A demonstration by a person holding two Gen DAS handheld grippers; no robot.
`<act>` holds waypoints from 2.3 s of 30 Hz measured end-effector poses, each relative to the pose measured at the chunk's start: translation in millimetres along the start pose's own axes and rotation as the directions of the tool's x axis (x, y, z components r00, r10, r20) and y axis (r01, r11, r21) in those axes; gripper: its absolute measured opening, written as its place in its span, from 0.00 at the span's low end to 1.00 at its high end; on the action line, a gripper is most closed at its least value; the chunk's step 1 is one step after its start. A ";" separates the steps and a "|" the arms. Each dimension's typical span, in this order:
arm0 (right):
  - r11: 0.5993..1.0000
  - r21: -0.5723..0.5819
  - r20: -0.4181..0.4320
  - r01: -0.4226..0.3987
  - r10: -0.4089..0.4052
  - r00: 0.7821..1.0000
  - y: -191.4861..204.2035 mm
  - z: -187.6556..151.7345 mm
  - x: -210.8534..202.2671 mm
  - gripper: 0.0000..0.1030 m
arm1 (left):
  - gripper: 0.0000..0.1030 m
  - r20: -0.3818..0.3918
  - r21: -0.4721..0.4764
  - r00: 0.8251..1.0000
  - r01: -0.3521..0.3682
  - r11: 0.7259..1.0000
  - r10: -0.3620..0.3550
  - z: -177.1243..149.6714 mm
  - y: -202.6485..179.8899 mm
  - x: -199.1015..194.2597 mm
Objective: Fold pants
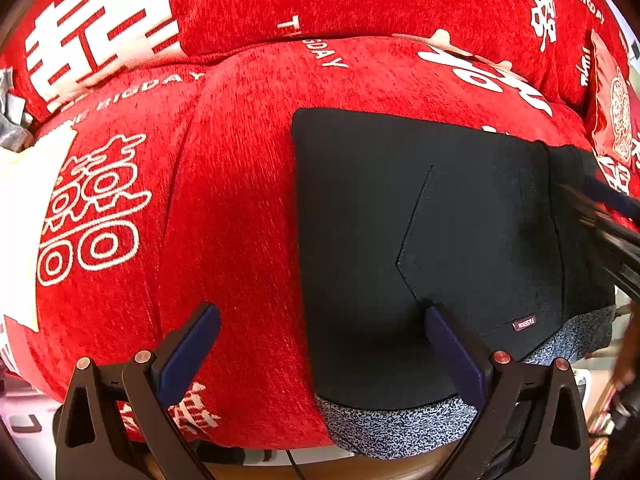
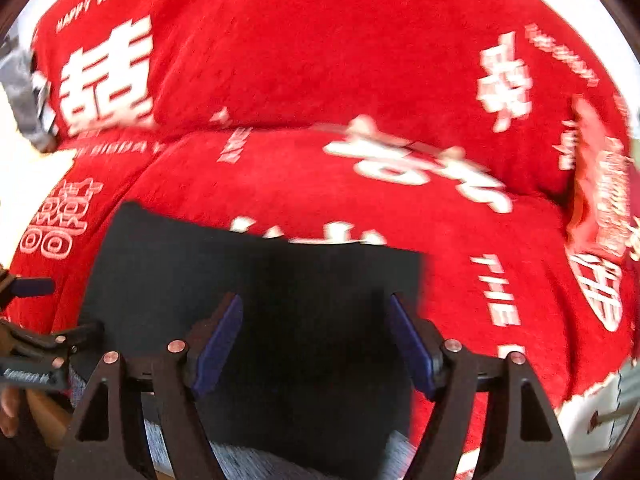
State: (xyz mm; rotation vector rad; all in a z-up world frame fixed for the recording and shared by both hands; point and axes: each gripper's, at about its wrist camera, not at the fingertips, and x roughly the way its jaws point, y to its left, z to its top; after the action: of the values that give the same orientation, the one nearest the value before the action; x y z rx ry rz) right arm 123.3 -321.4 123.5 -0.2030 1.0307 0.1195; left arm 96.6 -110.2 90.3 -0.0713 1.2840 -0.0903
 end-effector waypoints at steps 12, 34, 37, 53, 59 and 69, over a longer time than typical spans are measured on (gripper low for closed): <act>0.997 0.074 -0.053 -0.032 0.036 0.998 -26.2 7.2 51.9 1.00 | 0.99 0.016 -0.142 0.998 0.070 0.987 -0.068 28.8 27.1 -8.0; 1.000 0.010 -0.042 -0.013 0.013 0.999 13.3 -25.7 17.4 1.00 | 0.99 -0.002 -0.146 1.000 0.024 0.989 -0.024 29.9 28.4 16.8; 1.000 0.020 -0.042 -0.010 0.011 0.999 11.2 -42.5 6.6 1.00 | 0.99 0.013 -0.132 1.000 0.016 0.991 -0.015 13.2 25.9 11.8; 0.996 -0.034 -0.095 0.081 -0.084 0.992 16.9 -95.8 -38.8 1.00 | 0.99 0.027 -0.047 0.999 -0.020 0.999 0.021 -30.8 12.0 -8.3; 0.999 -0.043 0.042 0.000 0.002 0.999 35.7 -90.5 -67.9 1.00 | 0.99 0.041 -0.033 0.999 -0.004 0.999 0.005 -37.7 10.0 -14.6; 0.996 -0.072 -0.027 -0.051 0.049 0.998 41.9 -106.2 -48.3 1.00 | 0.99 0.038 -0.048 0.998 0.044 0.998 -0.042 -39.9 15.6 -14.2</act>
State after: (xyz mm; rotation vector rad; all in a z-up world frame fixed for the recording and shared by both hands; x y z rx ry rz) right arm 1.5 -304.5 107.5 -0.2452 1.0577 0.2006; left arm 54.8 -93.3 91.0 -0.1422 1.2478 -0.0944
